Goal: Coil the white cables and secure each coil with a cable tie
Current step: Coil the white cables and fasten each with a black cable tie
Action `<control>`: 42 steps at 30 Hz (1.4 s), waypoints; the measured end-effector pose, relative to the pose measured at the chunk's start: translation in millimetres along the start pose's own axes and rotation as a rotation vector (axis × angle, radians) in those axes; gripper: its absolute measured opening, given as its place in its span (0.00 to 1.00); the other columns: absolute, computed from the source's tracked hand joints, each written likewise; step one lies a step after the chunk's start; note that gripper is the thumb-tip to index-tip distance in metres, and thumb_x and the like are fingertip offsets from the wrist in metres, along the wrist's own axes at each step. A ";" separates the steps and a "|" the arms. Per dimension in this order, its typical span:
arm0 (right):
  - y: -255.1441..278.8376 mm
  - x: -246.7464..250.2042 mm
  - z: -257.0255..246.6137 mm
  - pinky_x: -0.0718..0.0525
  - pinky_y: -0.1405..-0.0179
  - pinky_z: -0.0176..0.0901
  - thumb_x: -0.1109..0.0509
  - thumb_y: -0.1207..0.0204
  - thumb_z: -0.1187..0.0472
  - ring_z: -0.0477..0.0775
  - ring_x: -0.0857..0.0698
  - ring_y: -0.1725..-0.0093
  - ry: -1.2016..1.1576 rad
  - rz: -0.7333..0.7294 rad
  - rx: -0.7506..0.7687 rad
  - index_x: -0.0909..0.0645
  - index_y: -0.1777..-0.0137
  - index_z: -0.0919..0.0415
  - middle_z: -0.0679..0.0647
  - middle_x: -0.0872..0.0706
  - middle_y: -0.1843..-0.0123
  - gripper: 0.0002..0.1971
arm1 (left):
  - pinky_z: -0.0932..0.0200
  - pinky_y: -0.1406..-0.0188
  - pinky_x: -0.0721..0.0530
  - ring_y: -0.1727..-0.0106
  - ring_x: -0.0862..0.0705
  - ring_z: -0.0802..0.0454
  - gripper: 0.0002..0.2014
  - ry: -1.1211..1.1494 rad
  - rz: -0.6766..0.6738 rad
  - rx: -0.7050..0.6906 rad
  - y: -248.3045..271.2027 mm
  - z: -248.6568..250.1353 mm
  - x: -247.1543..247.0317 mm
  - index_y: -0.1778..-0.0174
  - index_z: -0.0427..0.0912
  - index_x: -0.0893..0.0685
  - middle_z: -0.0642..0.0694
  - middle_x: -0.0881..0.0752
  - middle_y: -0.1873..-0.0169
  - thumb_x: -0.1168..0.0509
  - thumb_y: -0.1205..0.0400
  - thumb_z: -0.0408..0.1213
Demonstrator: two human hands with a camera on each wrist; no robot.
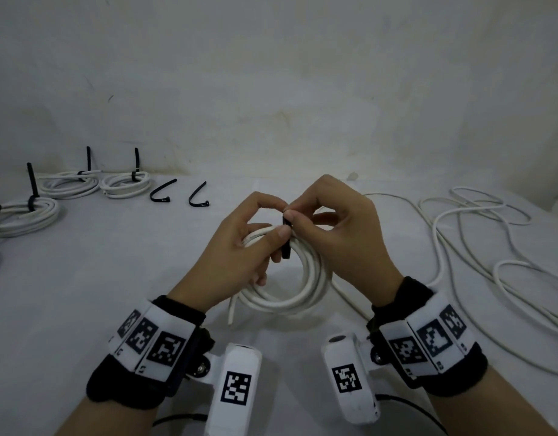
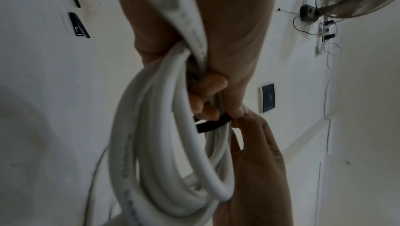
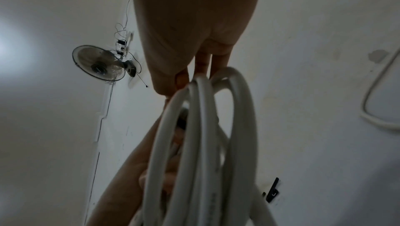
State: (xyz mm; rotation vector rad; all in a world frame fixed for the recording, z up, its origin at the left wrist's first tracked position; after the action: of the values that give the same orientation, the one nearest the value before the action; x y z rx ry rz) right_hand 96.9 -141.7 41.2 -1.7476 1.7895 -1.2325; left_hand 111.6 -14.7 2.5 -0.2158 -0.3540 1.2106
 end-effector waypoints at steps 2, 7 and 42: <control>0.4 -1.1 -3.4 0.15 0.63 0.34 0.26 0.29 0.72 0.48 0.17 0.62 0.026 0.010 0.031 0.16 0.64 0.67 0.52 0.17 0.64 0.04 | 0.60 0.82 0.27 0.84 0.33 0.54 0.10 -0.002 -0.014 0.014 0.6 -0.7 0.5 0.50 0.48 0.22 0.50 0.22 0.80 0.36 0.24 0.46; -1.9 22.7 -1.6 0.20 0.65 0.32 0.27 0.26 0.70 0.45 0.17 0.64 -0.016 0.201 -0.032 0.19 0.63 0.62 0.50 0.16 0.64 0.06 | 0.62 0.82 0.28 0.81 0.34 0.51 0.04 -0.070 -0.047 0.071 0.9 -10.3 -3.6 0.56 0.48 0.23 0.53 0.20 0.78 0.34 0.20 0.42; 12.8 -20.1 40.7 0.14 0.70 0.36 0.36 0.19 0.69 0.43 0.11 0.66 0.144 -0.116 -0.373 0.20 0.40 0.57 0.58 0.12 0.60 0.11 | 0.54 0.56 0.21 0.79 0.24 0.55 0.25 0.487 0.061 0.328 -5.3 -42.6 4.1 0.69 0.40 0.26 0.50 0.28 0.82 0.44 0.31 0.63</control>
State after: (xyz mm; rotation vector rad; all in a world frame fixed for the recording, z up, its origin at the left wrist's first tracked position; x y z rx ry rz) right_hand 123.3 -138.2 2.3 -2.0319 2.1397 -1.1494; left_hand 133.7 -11.6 -34.5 -0.2289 0.2758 1.2134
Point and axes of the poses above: each hand's wrist, its own y-axis away from the middle knuckle, its own x-axis out of the back of the hand, z = x × y, the point moved 7 cm from there along -y, towards the middle knuckle
